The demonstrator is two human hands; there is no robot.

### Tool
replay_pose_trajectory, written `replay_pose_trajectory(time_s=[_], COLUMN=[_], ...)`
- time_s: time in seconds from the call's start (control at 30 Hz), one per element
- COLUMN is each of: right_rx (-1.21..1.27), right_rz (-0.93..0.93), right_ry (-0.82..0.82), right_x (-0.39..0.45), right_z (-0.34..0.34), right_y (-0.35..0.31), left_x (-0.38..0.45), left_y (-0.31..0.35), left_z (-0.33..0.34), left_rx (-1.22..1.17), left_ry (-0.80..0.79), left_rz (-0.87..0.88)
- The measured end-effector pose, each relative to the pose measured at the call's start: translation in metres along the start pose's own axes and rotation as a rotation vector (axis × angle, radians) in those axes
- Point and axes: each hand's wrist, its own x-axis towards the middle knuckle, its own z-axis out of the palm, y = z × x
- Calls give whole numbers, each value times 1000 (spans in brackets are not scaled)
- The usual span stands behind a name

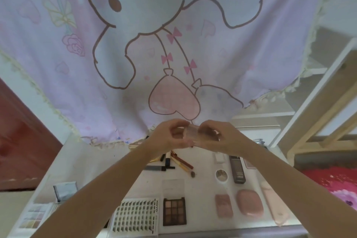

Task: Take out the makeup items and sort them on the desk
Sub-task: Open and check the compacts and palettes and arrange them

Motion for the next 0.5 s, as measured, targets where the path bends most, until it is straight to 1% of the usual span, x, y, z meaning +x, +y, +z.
replay_pose_trajectory(time_s=[0.07, 0.17, 0.23, 0.33, 0.4, 0.5], right_rx=[34, 10, 56, 310, 478, 576], right_rz=[1, 31, 69, 160, 247, 336], right_ry=[10, 2, -5, -9, 46, 116], right_x=[2, 5, 9, 15, 17, 18], right_z=[-4, -5, -6, -7, -4, 7], right_y=[0, 4, 7, 15, 23, 35], left_x=[2, 6, 8, 9, 8, 4], left_y=[2, 0, -1, -8, -14, -28], left_z=[0, 1, 1, -2, -1, 3], left_rx=[-11, -27, -28, -49, -88, -102], left_ry=[-9, 12, 15, -24, -20, -37], left_rz=[-6, -18, -38, -80, -127, -144])
